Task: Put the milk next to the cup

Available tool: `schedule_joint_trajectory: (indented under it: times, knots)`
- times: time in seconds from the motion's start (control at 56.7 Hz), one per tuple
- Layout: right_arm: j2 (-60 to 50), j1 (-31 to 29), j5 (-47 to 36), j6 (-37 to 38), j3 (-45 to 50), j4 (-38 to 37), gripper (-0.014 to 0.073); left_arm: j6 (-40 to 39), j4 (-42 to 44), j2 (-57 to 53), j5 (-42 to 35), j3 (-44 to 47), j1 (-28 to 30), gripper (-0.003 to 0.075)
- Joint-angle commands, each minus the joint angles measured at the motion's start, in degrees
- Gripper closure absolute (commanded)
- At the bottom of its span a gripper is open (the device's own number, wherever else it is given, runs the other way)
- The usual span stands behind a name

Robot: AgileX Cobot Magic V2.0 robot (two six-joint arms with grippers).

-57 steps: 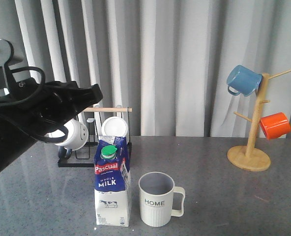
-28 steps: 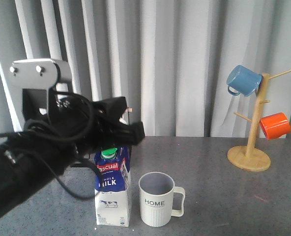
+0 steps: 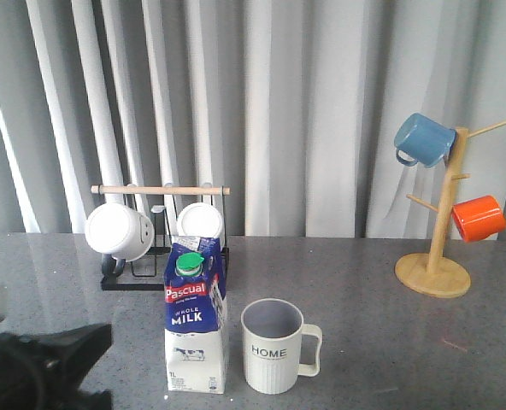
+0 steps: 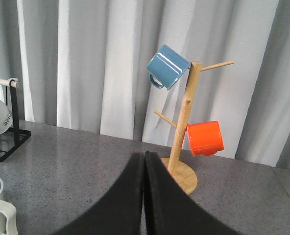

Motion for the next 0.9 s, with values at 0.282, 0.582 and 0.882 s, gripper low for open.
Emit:
schedule_joint_trajectory:
  times: [0.282, 0.582, 0.882]
  knots:
    - [-0.33, -0.33, -4.07, 0.02, -1.91, -0.26, 0.0602, 5.44, 3.97, -22.83, -8.06, 20.27, 7.28, 0.0727]
    - [-0.33, -0.33, -4.07, 0.02, -1.91, -0.26, 0.0602, 4.94, 4.47, -39.96, -7.72, 27.83, 21.15, 0.0727]
    - [-0.33, -0.33, -4.07, 0.02, -1.91, -0.26, 0.0602, -0.89, 11.03, -52.45, -4.86, 35.02, 25.03, 0.0727]
